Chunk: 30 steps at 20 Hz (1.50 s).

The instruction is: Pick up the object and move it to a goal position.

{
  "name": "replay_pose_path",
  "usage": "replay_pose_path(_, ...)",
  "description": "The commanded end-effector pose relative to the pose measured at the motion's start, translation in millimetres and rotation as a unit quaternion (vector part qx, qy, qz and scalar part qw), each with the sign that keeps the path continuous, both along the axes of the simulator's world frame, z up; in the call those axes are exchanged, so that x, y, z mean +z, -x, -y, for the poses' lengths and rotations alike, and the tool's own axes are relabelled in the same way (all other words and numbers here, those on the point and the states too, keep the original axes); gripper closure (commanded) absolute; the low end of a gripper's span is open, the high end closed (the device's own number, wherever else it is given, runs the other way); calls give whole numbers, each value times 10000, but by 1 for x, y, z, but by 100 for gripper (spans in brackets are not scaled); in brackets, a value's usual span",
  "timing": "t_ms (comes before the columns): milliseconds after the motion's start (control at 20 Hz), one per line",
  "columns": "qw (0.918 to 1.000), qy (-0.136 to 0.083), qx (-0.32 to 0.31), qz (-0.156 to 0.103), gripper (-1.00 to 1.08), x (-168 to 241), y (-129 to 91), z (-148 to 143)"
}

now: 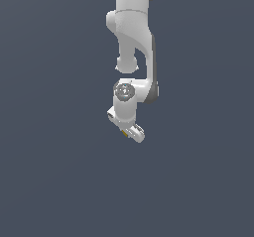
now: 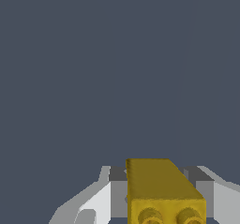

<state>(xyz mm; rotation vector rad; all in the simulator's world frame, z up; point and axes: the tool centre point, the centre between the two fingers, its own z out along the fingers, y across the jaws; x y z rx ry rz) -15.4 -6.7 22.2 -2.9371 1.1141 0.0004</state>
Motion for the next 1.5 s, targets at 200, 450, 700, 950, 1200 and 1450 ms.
replay_pose_path(200,10000,0,1,1,108,1,-2,3)
replay_pose_path(450,10000,0,1,1,108,6,-11,24)
replay_pose_path(700,10000,0,1,1,108,15,-27,57)
replay_pose_path(950,10000,3,2,0,108,25,-46,98)
replay_pose_path(1200,10000,3,2,0,108,36,-67,140)
replay_pose_path(1450,10000,3,2,0,108,45,-85,174)
